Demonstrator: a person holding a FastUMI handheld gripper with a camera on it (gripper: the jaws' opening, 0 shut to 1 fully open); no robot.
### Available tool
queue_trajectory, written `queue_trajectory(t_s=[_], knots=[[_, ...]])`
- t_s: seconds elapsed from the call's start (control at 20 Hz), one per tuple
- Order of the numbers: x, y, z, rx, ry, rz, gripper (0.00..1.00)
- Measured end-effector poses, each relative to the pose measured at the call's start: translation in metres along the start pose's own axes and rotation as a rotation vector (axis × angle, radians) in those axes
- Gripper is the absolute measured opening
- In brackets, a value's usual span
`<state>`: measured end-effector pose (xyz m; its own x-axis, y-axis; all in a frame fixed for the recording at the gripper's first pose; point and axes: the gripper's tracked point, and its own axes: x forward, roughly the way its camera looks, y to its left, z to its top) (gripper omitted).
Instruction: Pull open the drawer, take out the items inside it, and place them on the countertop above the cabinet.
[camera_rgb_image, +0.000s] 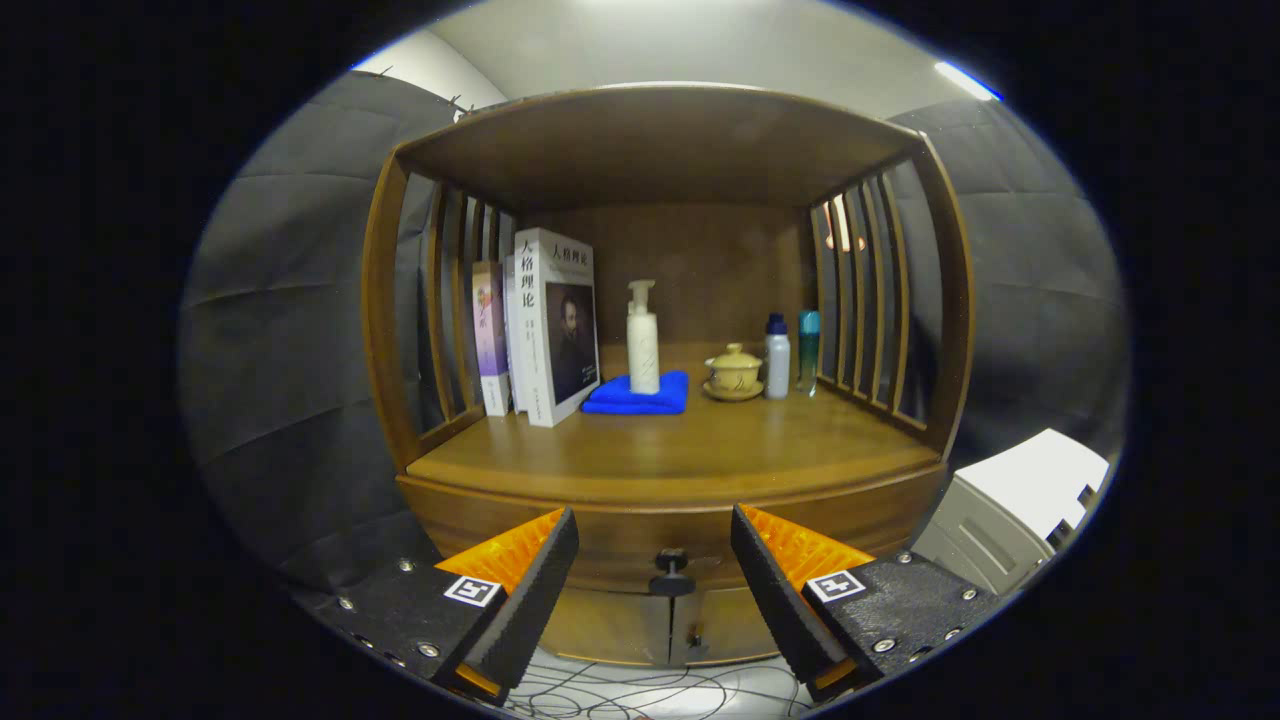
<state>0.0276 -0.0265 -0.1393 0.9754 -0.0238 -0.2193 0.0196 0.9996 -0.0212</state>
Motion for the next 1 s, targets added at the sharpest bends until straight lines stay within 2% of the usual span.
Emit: queue_trajectory(t_s=[0.25, 0.45, 0.8, 1.0], knots=[[0.022, -0.01, -0.041, -0.075, 0.035, -0.09, 0.96], [0.034, -0.022, -0.057, -0.034, 0.036, -0.144, 0.96], [0.061, -0.029, -0.086, 0.05, 0.079, -0.144, 0.91], [0.068, -0.033, -0.086, 0.068, 0.057, -0.162, 0.71]])
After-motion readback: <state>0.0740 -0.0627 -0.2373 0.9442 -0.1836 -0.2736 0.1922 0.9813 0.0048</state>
